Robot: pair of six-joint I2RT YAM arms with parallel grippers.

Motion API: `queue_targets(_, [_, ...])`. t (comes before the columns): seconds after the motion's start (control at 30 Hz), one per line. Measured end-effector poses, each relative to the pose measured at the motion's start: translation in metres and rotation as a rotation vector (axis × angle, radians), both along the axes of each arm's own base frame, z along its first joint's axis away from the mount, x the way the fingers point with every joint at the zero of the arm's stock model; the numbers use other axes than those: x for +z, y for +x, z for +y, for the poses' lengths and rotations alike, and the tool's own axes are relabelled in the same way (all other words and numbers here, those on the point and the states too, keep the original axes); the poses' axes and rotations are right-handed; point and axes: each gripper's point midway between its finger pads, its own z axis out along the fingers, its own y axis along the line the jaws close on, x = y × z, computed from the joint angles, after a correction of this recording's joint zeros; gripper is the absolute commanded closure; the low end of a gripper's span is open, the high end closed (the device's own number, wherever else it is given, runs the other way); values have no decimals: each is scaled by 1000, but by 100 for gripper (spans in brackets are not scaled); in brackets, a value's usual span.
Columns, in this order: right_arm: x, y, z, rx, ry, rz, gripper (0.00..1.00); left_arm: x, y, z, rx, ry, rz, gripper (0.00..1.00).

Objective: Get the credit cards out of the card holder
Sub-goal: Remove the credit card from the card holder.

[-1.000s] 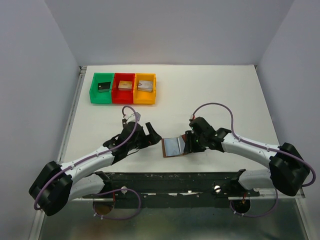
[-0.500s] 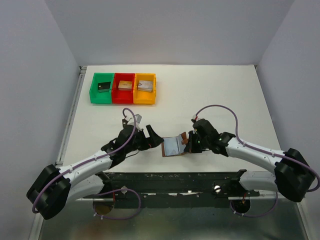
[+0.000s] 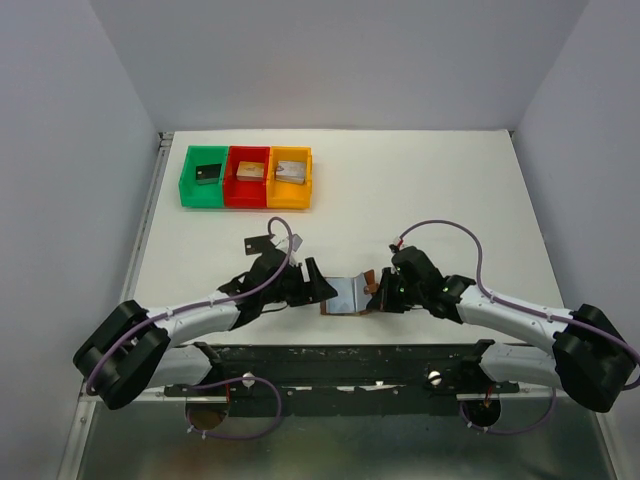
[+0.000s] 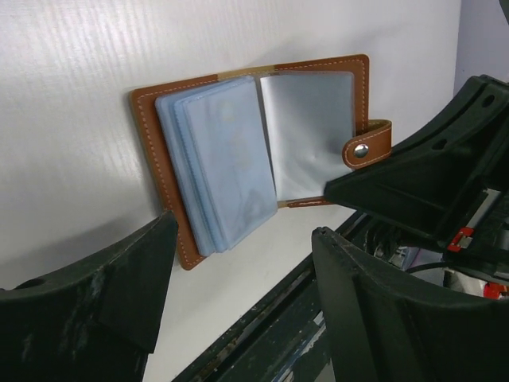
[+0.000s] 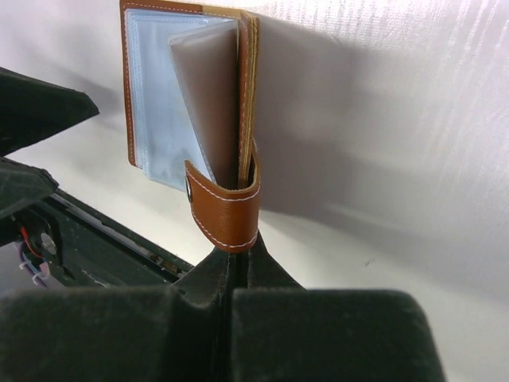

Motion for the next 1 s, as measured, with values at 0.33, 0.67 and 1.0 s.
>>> queue_targets(0.33, [3,0,4,5,24,-1,100,13,1,-19,-61,-20,-31,25])
queue_targets(0.67, [3,0,5,7,25,1,100,-4,-2,-18,-70,17,2,25])
queue_targets(1.0, [3,-1,5,10,27,3,100,-16,-6,-22,-91,39,23,27])
